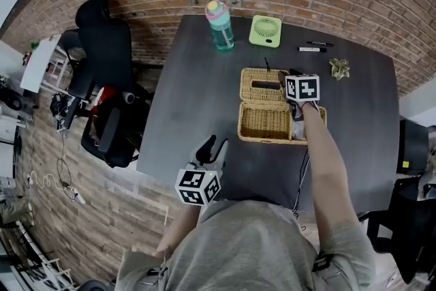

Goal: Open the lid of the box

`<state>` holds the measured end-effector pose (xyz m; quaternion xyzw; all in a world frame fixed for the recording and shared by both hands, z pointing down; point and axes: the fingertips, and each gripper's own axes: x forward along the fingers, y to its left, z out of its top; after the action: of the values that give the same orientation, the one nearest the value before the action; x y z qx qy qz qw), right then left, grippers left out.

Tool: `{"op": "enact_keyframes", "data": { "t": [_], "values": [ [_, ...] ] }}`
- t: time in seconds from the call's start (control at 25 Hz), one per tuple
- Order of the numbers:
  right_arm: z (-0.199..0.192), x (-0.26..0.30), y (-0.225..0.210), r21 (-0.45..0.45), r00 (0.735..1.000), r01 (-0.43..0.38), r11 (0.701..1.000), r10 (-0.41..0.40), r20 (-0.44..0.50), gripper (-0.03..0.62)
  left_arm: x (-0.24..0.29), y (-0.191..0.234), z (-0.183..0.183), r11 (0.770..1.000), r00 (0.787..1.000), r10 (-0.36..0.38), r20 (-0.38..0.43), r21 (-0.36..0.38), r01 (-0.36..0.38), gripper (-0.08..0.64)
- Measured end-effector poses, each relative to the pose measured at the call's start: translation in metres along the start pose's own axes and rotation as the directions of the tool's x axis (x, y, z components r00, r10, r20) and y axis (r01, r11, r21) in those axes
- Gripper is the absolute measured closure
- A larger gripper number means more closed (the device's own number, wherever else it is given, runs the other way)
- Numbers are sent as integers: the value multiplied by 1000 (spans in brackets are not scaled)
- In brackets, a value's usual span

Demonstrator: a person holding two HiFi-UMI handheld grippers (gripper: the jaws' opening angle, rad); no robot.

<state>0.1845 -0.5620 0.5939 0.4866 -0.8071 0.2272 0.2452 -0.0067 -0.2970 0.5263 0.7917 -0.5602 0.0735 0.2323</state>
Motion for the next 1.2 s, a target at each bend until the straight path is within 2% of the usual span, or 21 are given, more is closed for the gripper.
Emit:
{"op": "enact_keyframes", "data": {
  "t": [0.28, 0.6, 0.84, 1.2],
  "values": [
    [-4, -8, 8, -53, 1000, 22, 998, -21, 8, 420, -13, 1, -3, 1000, 1000, -1, -6, 4, 1, 399],
    [9, -64, 35, -35, 989, 35, 999, -29, 148, 421, -31, -8, -4, 999, 999, -34, 8, 26, 34, 399],
    [3, -124, 77, -29, 967, 21, 999, -13, 253, 423, -57, -9, -7, 998, 999, -48, 19, 31, 47, 399],
    [-47, -209, 165, -89, 939, 5, 996, 26, 342, 492, -104, -12, -17, 995, 996, -79, 45, 62, 76, 408]
  ]
}}
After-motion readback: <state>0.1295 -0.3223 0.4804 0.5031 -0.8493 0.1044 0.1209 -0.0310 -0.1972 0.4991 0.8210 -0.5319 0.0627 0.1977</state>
